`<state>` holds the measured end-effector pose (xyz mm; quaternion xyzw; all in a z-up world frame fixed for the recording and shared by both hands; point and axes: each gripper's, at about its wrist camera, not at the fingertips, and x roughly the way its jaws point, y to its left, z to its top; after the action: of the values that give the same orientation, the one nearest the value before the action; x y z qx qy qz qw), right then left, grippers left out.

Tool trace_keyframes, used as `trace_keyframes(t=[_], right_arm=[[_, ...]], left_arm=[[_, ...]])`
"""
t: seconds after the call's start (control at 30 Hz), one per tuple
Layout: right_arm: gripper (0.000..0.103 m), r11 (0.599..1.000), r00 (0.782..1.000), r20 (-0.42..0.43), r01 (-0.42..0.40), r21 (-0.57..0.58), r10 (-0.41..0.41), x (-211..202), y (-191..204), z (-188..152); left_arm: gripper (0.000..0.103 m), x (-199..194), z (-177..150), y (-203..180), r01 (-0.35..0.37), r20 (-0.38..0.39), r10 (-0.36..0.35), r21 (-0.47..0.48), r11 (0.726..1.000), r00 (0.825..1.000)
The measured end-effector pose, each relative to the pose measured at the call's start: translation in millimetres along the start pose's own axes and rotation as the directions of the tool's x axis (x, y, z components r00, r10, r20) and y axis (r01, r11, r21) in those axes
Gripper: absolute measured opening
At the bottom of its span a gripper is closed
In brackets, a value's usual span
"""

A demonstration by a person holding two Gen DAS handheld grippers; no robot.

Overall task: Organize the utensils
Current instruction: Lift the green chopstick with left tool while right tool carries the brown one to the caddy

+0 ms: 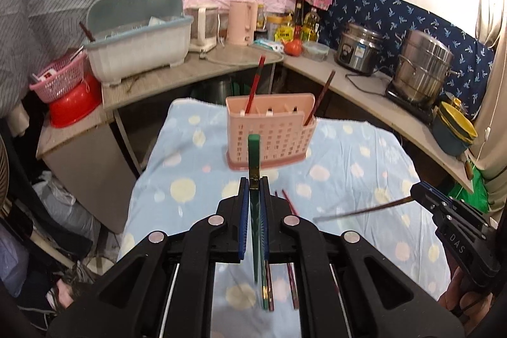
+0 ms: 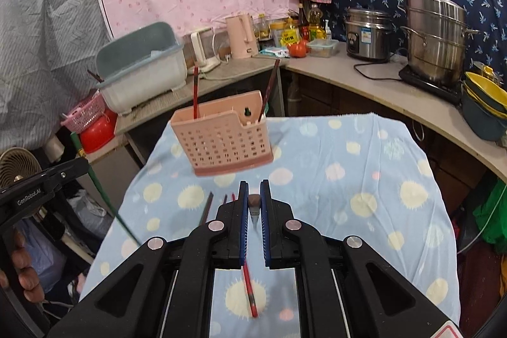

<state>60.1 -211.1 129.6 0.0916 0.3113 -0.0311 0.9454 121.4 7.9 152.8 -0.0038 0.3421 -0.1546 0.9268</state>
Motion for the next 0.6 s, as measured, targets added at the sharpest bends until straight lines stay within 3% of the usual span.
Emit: trace_keyframes(t=[0.6], right_arm=[[0.007, 1.000, 0.980, 0.198, -0.012, -0.011, 0.014, 37.1, 14.5, 138.7]], left_arm=[[0.006, 22.0, 152.4, -17.9, -0.025, 0.196, 0.018, 0.031, 0.999, 0.980]])
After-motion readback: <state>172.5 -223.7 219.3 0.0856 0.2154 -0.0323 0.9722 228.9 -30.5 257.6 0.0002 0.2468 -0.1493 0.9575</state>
